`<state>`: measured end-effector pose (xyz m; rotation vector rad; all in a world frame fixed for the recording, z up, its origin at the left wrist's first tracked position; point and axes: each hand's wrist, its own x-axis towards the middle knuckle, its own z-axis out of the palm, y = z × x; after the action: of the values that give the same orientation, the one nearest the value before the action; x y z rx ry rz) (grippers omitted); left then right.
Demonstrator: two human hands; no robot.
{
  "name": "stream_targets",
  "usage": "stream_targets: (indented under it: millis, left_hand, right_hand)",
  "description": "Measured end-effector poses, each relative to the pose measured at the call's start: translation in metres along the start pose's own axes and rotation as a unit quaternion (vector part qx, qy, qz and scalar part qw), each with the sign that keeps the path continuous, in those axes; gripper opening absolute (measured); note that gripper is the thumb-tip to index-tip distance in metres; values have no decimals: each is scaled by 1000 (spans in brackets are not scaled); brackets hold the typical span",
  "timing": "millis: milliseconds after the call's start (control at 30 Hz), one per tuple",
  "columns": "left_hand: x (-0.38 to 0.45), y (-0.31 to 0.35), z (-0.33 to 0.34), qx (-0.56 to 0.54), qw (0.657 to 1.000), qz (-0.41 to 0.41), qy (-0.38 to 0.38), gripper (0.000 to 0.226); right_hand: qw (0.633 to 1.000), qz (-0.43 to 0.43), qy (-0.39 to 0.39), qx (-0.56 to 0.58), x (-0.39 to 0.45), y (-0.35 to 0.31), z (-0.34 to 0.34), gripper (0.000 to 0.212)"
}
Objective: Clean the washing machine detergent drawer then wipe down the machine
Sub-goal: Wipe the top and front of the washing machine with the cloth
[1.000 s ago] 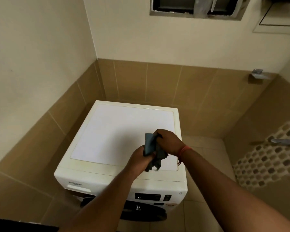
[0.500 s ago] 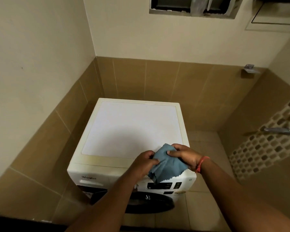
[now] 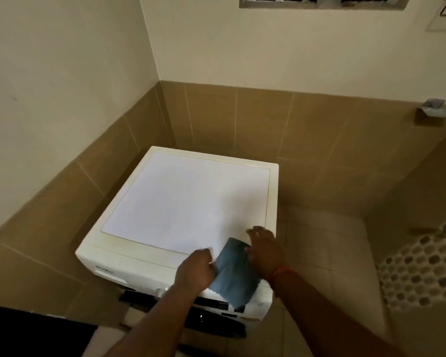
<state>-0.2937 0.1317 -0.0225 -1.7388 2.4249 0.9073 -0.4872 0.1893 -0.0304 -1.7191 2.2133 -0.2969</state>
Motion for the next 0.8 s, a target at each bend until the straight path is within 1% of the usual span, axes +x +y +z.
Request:
stream_targets:
  millis: [33, 100, 167, 233, 367, 467, 533, 633, 733, 800]
  left_hand:
    - [0, 5, 6, -19, 999, -8, 30, 9]
    - [-3, 14, 16, -35, 996, -28, 80, 9]
    - [-8, 17, 23, -13, 994, -33, 106, 17]
    - [-14, 15, 29, 11, 991, -37, 128, 22]
    - [-25, -3, 35, 100, 978, -21, 180, 31]
    - [-35, -17, 36, 134, 967, -32, 216, 43]
    - [-39, -24, 37, 142, 965, -52, 215, 51]
    - [-35, -31, 38, 160, 965, -70, 194, 58]
    - [-25, -30, 39, 159, 966, -59, 193, 57]
    - [-18, -30, 38, 154, 968, -43, 195, 58]
  right_hand:
    - [998, -58, 19, -24, -4, 1, 11, 51]
    - [987, -147, 3, -64, -11, 0, 31, 59]
    - [977, -184, -47, -95, -14, -5, 45, 72]
    - [968, -213, -73, -108, -7, -2, 55, 78]
    - [962, -236, -75, -112, 4, 9, 62, 72]
    - [956, -267, -59, -111, -21, 26, 71, 70]
    - [951, -281, -63, -112, -31, 35, 72, 72]
    - [948, -289, -59, -122, -10, 23, 70, 72]
    - [956, -260, -65, -117, 2, 11, 67, 69]
    - [960, -249, -65, -112, -17, 21, 66, 67]
